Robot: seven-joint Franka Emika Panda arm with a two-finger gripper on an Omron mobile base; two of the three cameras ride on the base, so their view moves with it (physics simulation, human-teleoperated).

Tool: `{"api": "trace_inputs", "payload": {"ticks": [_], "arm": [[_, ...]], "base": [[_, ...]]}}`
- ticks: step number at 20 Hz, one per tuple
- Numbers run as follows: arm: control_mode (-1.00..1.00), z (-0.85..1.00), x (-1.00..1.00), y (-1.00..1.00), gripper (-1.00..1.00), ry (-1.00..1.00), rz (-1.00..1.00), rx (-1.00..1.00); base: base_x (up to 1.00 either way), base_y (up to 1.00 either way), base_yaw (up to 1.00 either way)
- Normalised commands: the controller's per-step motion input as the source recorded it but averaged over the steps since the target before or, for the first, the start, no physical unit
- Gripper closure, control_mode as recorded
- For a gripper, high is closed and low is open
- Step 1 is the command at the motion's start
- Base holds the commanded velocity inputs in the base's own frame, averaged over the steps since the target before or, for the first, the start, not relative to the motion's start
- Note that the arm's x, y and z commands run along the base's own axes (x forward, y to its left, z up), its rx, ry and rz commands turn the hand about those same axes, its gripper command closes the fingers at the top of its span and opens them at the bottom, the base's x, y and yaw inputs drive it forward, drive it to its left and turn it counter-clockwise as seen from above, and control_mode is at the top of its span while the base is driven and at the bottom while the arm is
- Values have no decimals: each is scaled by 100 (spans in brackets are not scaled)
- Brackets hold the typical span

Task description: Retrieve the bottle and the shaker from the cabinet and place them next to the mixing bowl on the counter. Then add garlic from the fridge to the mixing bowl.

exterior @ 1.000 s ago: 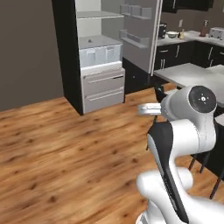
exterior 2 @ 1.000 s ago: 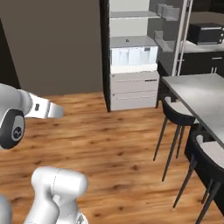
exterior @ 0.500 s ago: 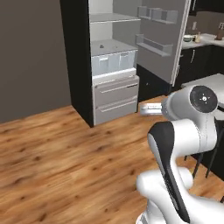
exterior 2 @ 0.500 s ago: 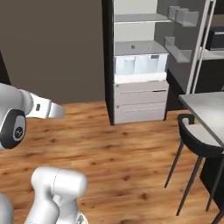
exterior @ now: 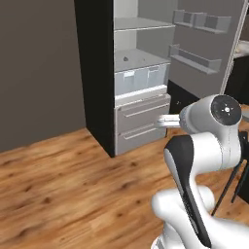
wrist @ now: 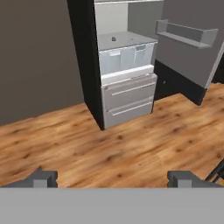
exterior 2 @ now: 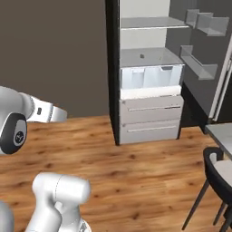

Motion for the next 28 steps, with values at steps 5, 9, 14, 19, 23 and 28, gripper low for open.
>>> {"api": "trace_inputs", "payload": {"ticks": [5,9,14,19,23,28], "arm": [[100,0,0,0,-100,0,0,0],[100,0,0,0,-100,0,0,0],[100,0,0,0,-100,0,0,0],[100,0,0,0,-100,0,0,0],[100,0,0,0,-100,0,0,0],[100,0,0,0,-100,0,0,0]], "base": [[100,0,-17],[100,0,-36],[100,0,-47],[89,-1,-38],[58,-20,-8],[41,-14,1]]}}
